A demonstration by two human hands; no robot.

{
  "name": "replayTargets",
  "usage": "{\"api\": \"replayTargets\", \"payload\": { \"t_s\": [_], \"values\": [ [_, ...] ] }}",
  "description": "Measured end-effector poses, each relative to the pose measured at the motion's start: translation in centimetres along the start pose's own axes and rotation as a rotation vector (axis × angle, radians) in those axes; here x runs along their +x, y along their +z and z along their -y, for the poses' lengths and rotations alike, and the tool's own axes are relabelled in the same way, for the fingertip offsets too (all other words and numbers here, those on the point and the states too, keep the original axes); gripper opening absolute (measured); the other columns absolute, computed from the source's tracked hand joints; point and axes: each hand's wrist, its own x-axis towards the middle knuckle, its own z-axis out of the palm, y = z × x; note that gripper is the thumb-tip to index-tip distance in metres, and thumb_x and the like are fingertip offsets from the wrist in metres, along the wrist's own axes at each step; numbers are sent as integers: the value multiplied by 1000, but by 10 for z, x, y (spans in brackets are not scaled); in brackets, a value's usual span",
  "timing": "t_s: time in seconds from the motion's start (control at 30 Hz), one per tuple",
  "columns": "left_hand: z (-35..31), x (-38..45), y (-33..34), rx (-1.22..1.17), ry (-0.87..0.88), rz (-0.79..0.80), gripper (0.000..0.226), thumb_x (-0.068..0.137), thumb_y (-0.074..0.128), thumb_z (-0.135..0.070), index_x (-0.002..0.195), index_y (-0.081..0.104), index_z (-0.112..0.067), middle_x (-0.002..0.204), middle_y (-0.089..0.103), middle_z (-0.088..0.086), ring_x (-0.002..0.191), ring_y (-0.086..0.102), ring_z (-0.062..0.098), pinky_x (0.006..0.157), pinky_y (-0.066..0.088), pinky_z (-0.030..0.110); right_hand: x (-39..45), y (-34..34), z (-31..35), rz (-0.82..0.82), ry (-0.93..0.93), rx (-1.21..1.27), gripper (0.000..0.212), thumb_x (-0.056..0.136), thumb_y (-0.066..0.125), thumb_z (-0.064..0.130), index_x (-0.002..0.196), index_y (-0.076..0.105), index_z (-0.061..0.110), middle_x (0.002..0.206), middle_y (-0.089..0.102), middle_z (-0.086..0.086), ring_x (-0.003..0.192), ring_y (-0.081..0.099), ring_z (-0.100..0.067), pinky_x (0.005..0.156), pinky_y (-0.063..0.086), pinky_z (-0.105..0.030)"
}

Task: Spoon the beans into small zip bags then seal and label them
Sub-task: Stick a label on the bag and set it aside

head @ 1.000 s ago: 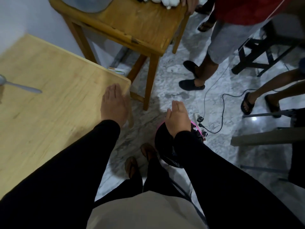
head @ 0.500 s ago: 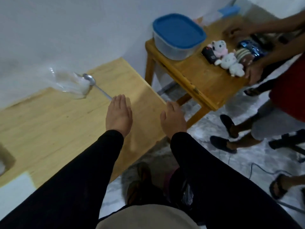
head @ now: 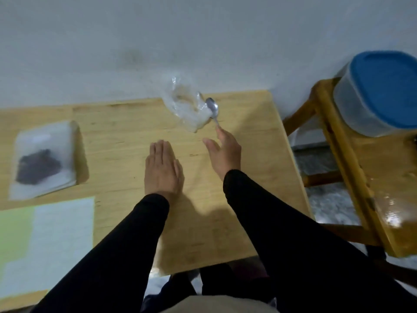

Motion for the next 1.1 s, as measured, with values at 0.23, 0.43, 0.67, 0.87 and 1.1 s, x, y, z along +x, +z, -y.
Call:
{"api": "replayTargets", "payload": {
  "t_s": [0.23,0.43,0.67,0.87,1.1],
  "values": [
    [9,11,10,-3,-31,-54,64,93,14,-34,149,17,-4,158,14,12,147,6,23,118,1,34,41,31,16,9,72,279,55,87,65,19,137,45,29,135,44,3,123,43,-8,103,36,-20],
    [12,12,9,-9,-8,-56,64,93,16,-34,148,21,-2,156,18,14,146,8,25,117,0,34,52,42,13,-39,7,136,34,87,65,21,120,60,22,126,48,-3,113,48,-13,85,33,1],
    [14,11,7,-48,2,-14,60,97,20,-29,150,10,-4,159,6,12,147,-3,22,117,-6,34,29,45,21,-195,85,321,27,81,69,14,108,68,17,113,53,4,99,57,-10,81,45,-8],
    [23,9,4,-54,173,84,56,100,22,-27,150,9,-5,159,3,11,147,-6,23,118,-4,39,-27,39,20,-392,189,377,27,80,72,12,105,70,20,118,53,-3,98,59,-14,82,47,-6],
    [5,-34,9,-47,485,237,57,100,30,-27,150,15,-6,159,7,9,147,-4,22,117,-6,34,-92,10,-1,-631,249,381,32,80,72,12,112,68,18,117,53,-4,93,55,-11,77,43,1]
  ]
}}
